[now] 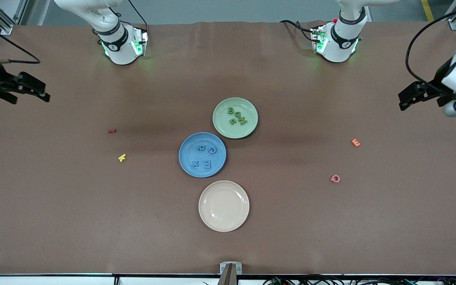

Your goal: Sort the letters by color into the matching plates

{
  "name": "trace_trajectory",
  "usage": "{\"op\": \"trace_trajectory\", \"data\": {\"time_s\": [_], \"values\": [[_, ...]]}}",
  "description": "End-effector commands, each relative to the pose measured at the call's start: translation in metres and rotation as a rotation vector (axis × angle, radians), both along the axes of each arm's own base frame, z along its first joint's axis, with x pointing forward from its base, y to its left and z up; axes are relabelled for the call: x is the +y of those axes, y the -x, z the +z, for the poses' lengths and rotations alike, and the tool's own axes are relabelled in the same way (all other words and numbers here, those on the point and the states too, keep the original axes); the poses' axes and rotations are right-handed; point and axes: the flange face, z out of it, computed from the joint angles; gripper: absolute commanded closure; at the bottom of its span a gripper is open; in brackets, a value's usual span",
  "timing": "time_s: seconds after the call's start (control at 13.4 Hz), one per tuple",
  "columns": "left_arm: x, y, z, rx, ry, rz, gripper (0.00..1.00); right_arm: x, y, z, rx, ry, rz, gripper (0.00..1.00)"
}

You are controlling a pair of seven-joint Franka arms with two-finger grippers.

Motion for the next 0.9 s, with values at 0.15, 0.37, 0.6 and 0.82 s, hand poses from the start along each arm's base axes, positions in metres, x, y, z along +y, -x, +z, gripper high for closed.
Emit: {"op": "trace_trajectory", "data": {"time_s": [0.15,0.37,0.6,0.82], "values": [[-0.009,0.025,0.009,0.009,0.033,-0.031,0.00,-0.011,-0.014,0.027,-0.047,0.026,-0.023,0.00],[-0.012,0.037,0.011,0.010,0.059,-0.029,0.00,-0.015,-0.016,0.027,-0.050,0.032,-0.029,0.00],[-0.014,0.040,0.011,0.015,0.056,-0.038,0.00,-0.015,-0.016,0.030,-0.061,0.033,-0.029,0.00],[-0.011,0.047,0.014,0.011,0.042,-0.036,0.00,-0.015,-0.016,0.031,-0.059,0.034,-0.030,0.00]]}}
